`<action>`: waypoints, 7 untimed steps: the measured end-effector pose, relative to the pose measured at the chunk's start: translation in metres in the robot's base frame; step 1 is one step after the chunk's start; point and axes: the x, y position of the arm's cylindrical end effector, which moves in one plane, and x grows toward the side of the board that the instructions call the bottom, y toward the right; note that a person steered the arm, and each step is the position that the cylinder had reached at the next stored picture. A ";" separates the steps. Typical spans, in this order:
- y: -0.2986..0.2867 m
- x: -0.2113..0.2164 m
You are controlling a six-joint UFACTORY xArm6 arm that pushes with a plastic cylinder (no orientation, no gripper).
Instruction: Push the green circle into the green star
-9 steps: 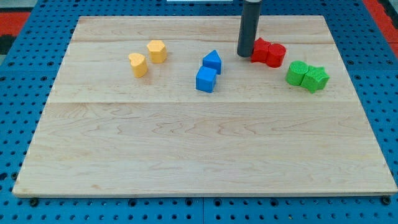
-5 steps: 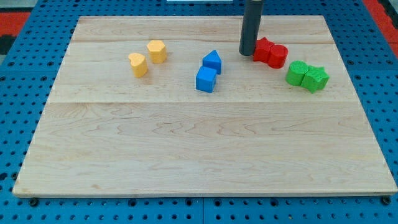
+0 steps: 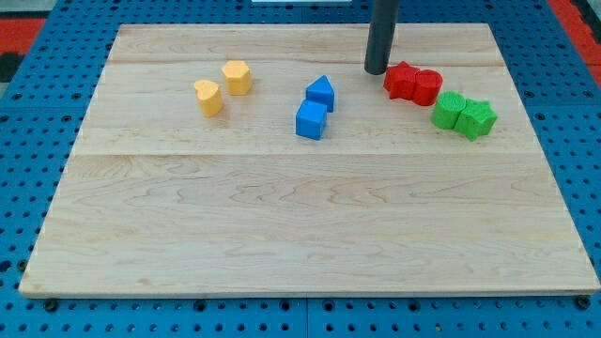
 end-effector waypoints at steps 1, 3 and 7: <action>0.022 0.027; 0.063 0.027; 0.149 0.014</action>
